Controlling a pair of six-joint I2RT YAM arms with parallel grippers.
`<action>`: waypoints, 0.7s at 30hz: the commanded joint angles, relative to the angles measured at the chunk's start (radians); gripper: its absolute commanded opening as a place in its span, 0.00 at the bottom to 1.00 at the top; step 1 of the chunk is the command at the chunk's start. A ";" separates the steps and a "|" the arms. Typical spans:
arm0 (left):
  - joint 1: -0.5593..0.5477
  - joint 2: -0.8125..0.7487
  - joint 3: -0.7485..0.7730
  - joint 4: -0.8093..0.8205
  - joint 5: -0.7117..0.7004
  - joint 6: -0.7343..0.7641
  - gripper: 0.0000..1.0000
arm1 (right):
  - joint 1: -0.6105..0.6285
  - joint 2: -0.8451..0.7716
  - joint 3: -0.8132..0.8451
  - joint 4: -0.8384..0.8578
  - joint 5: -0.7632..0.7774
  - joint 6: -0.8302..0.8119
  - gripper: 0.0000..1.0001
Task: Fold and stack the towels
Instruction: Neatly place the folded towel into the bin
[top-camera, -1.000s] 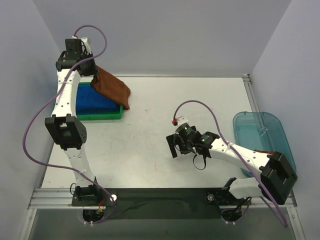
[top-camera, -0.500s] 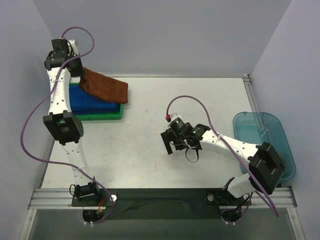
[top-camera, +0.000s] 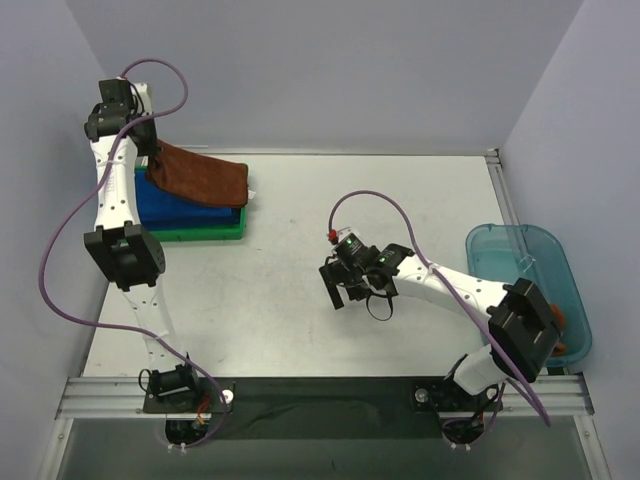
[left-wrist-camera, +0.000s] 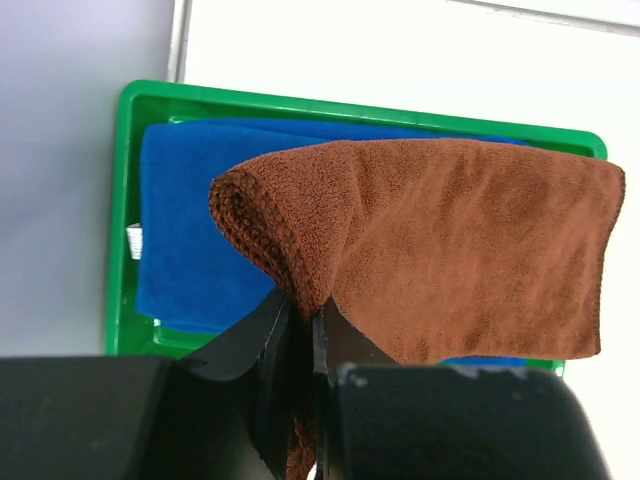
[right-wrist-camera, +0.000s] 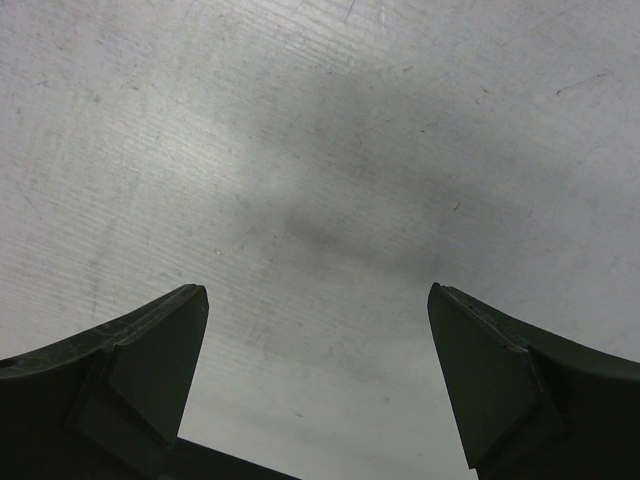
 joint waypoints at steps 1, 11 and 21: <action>0.013 -0.010 0.027 0.006 -0.058 0.043 0.00 | -0.003 0.012 0.036 -0.054 0.007 -0.006 0.96; 0.024 0.021 0.024 0.029 -0.108 0.066 0.00 | 0.000 0.054 0.056 -0.066 -0.009 -0.011 0.96; 0.021 0.070 -0.025 0.078 -0.207 0.085 0.00 | 0.003 0.074 0.058 -0.075 -0.004 -0.022 0.95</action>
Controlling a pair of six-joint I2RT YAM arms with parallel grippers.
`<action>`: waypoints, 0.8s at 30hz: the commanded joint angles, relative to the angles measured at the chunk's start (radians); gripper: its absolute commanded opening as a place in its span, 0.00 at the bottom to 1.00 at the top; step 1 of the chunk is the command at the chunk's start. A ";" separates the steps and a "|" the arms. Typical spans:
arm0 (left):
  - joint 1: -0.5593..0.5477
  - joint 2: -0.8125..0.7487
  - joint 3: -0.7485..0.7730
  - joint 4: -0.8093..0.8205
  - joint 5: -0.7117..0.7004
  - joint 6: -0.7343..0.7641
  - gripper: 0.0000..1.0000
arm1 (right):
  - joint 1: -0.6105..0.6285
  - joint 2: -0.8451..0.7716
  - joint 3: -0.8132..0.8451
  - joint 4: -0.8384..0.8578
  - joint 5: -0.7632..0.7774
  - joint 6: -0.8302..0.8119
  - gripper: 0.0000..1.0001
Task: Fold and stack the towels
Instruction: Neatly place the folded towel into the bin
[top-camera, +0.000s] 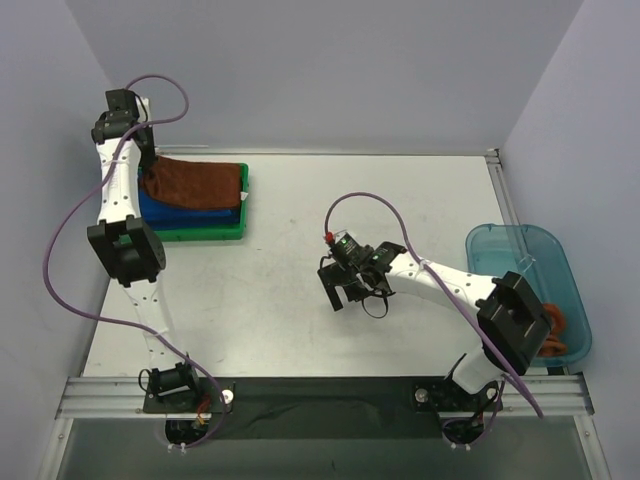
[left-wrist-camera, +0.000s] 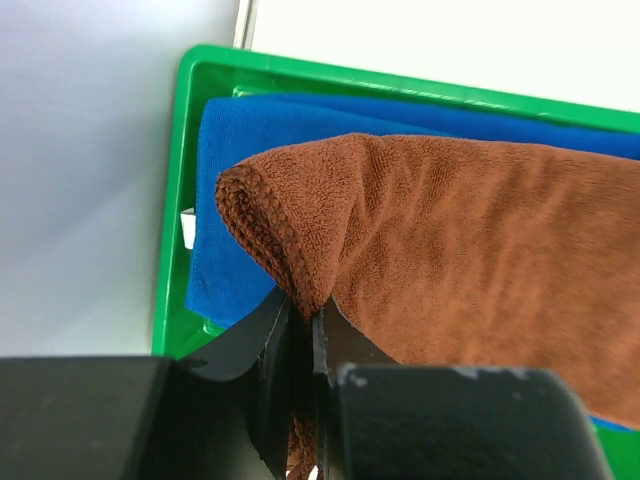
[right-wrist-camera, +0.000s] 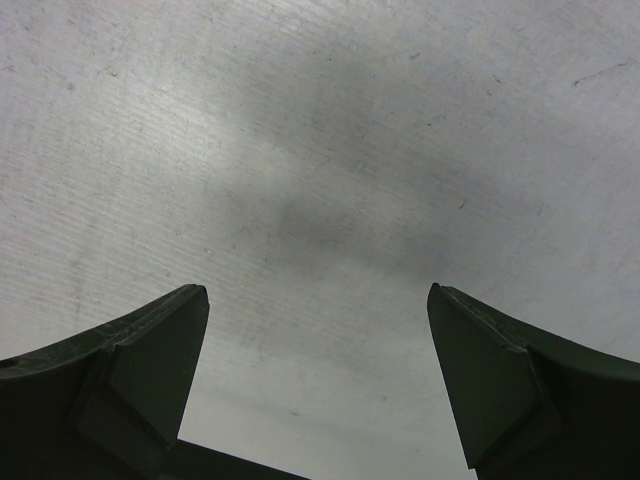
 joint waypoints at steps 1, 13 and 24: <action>0.007 0.013 -0.012 0.073 -0.064 0.028 0.00 | 0.002 0.022 0.033 -0.048 0.003 -0.018 0.95; 0.006 0.049 -0.012 0.099 -0.185 0.048 0.00 | 0.012 0.046 0.039 -0.051 -0.004 -0.021 0.95; 0.007 0.088 0.055 0.072 -0.240 0.063 0.00 | 0.030 0.068 0.059 -0.054 -0.012 -0.013 0.95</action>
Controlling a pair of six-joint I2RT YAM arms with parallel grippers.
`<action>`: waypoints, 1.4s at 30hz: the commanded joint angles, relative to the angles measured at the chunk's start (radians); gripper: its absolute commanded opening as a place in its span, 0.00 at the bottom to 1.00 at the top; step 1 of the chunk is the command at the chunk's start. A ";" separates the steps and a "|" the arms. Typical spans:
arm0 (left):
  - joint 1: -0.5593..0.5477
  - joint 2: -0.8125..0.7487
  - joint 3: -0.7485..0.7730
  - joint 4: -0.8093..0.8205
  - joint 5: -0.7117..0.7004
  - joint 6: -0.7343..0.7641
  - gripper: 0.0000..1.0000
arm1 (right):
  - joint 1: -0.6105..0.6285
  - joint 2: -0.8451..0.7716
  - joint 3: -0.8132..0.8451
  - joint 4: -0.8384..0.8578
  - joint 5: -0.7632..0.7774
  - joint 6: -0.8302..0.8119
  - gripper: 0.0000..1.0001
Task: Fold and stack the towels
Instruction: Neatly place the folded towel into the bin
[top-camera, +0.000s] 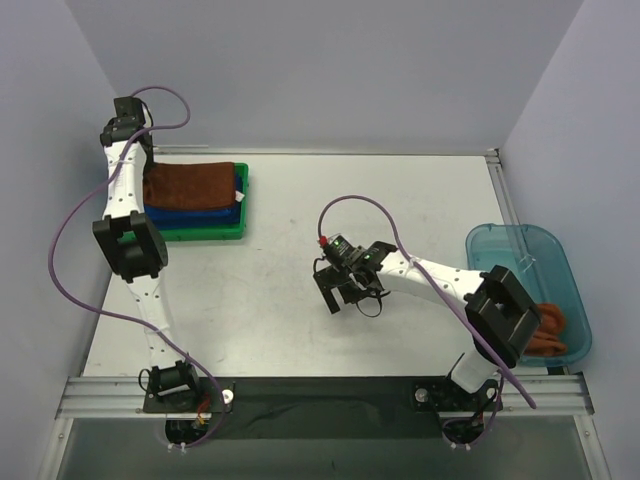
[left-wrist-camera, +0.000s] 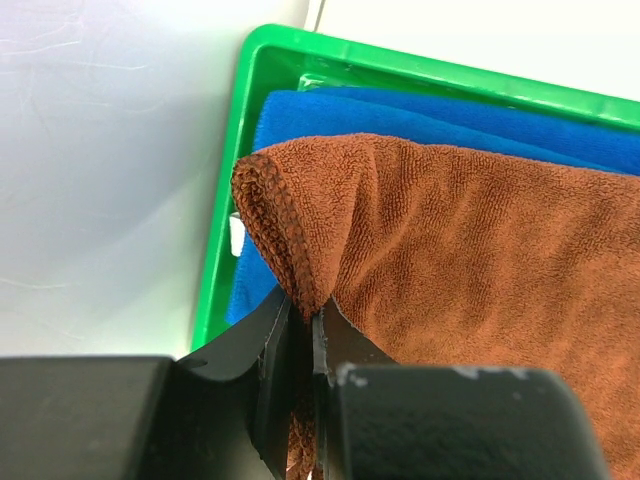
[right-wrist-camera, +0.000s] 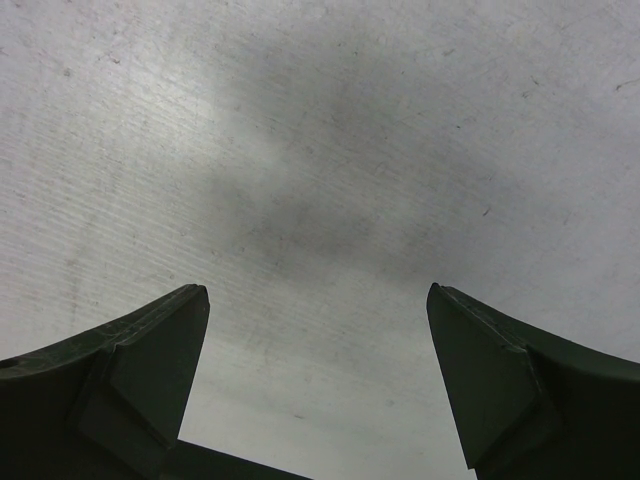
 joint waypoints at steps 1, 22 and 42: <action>0.008 0.005 0.062 0.025 -0.070 0.030 0.00 | 0.010 0.015 0.039 -0.043 0.000 -0.001 0.95; 0.006 0.057 0.057 0.038 -0.165 0.056 0.48 | 0.030 0.029 0.046 -0.051 0.001 0.002 0.95; -0.198 -0.484 -0.315 0.170 0.020 -0.168 0.97 | -0.004 -0.288 -0.039 -0.063 0.292 0.051 0.98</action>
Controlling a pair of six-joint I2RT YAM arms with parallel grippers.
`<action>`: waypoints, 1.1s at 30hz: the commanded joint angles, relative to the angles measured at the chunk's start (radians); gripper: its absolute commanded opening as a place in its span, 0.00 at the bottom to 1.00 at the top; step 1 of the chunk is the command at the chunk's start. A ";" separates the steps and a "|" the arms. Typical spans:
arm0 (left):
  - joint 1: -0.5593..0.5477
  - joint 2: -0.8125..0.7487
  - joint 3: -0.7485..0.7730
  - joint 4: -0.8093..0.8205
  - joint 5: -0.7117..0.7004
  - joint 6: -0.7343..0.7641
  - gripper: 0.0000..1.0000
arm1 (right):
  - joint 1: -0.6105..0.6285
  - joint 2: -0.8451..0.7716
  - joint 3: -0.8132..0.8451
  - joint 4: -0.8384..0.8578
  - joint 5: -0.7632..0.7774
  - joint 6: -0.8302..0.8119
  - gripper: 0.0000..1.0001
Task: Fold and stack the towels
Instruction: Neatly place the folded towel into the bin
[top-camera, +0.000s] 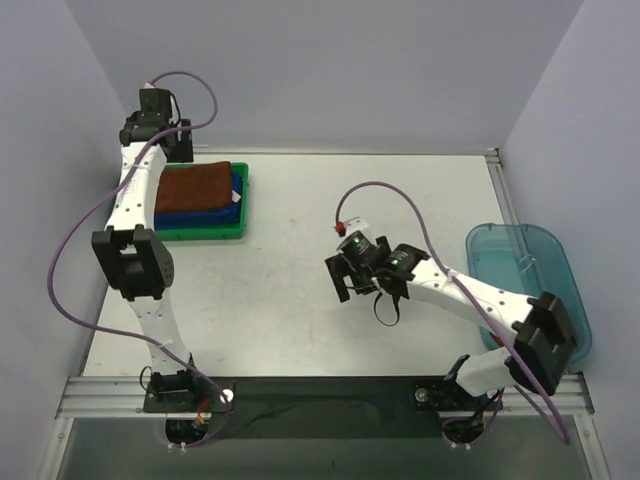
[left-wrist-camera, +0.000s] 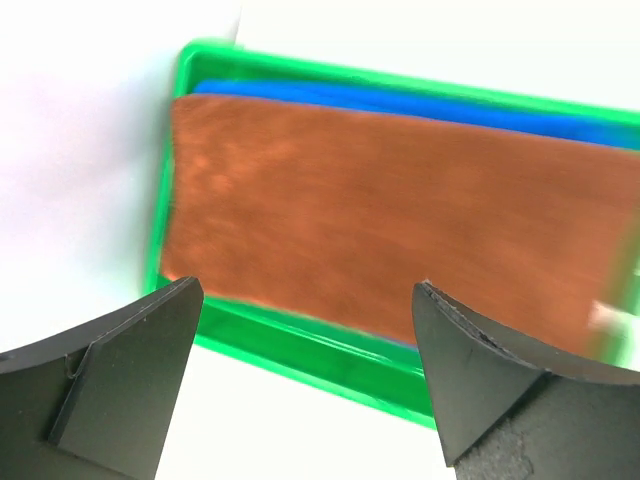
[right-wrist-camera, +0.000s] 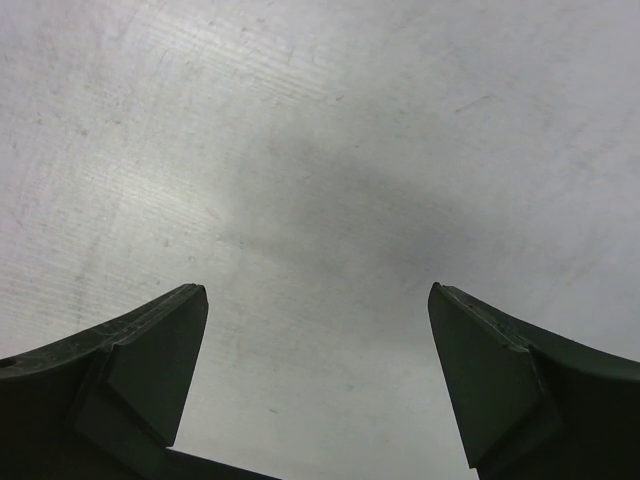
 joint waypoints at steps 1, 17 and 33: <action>-0.085 -0.276 -0.085 0.088 0.093 -0.129 0.97 | -0.017 -0.138 -0.039 -0.057 0.162 0.043 0.98; -0.187 -1.568 -1.095 0.190 0.110 -0.312 0.98 | -0.068 -0.919 -0.162 -0.175 0.496 0.032 1.00; -0.311 -2.137 -1.390 0.131 -0.128 -0.329 0.97 | -0.067 -1.318 -0.323 -0.186 0.649 -0.051 1.00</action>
